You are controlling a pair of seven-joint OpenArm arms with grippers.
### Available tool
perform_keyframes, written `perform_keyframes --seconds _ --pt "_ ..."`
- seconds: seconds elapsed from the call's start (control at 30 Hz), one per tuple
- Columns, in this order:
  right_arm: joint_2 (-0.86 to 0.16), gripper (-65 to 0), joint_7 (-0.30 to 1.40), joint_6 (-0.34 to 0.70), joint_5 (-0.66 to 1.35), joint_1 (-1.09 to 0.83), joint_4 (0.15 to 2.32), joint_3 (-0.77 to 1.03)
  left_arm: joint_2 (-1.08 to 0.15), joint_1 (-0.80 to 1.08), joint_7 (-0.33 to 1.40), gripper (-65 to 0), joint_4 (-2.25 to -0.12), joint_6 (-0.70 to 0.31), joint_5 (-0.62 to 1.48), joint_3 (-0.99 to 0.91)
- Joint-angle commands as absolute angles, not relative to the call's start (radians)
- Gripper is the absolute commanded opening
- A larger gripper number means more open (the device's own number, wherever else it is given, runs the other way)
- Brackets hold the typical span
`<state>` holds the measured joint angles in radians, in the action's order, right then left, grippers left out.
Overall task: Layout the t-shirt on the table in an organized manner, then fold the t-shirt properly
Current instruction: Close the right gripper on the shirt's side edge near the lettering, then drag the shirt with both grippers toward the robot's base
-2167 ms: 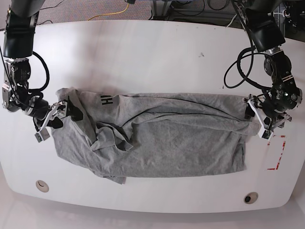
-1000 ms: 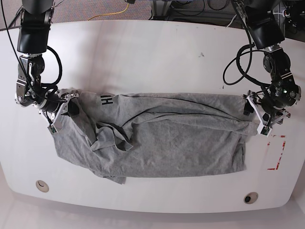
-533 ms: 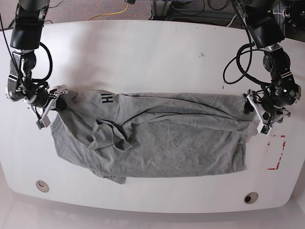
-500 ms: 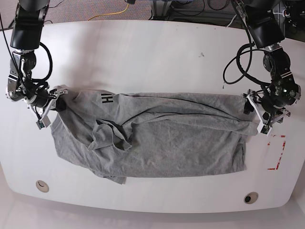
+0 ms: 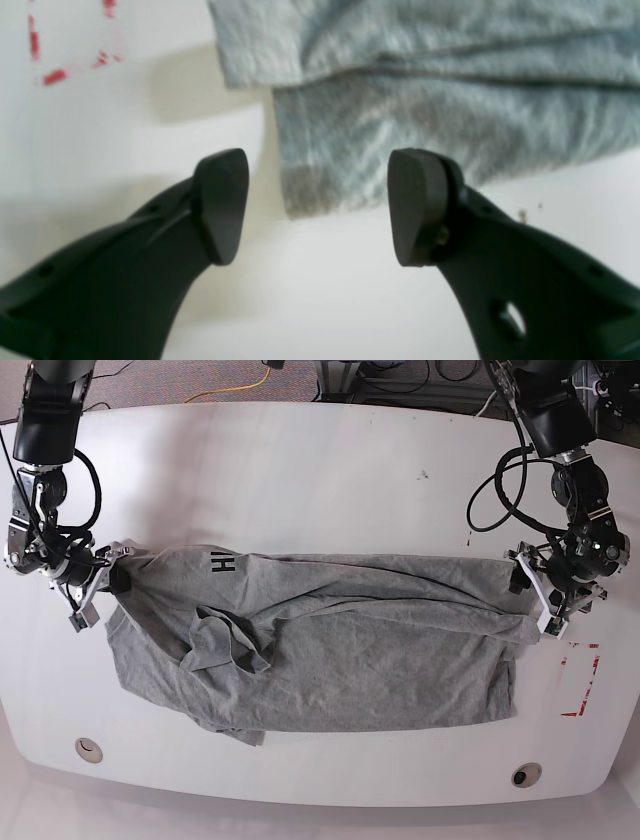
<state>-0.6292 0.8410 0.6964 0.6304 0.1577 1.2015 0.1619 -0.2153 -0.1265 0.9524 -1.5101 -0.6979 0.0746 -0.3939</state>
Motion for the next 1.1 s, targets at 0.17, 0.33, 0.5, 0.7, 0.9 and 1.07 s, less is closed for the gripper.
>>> perform_keyframes --seconds 0.17,0.33,0.5,0.7,0.9,1.07 --pt "-0.647 -64.7 0.816 0.698 0.516 0.182 1.214 0.173 -0.243 -0.148 0.935 -24.2 -1.567 -0.698 0.085 -0.407" --pt "-0.61 -64.7 0.816 0.698 0.45 0.182 1.214 0.225 -0.242 -0.15 0.935 -23.9 -1.583 -0.698 0.085 -0.444" --pt "-0.596 -64.7 0.817 0.698 0.426 0.18 1.214 0.246 -0.24 -0.156 0.934 -23.9 -1.561 -0.698 0.087 -0.456" --pt "-0.595 -64.5 0.819 0.698 0.437 0.179 1.214 0.246 -0.236 -0.157 0.934 -23.6 -1.512 -0.698 0.088 -0.453" --pt "-0.593 -64.5 0.819 0.698 0.437 0.179 1.214 0.246 -0.22 -0.157 0.934 -23.6 -1.443 -0.698 0.116 -0.453" --pt "-0.591 -64.5 0.82 0.698 0.437 0.177 1.214 0.246 -0.217 -0.157 0.926 -23.6 -1.376 -0.698 0.12 -0.453"
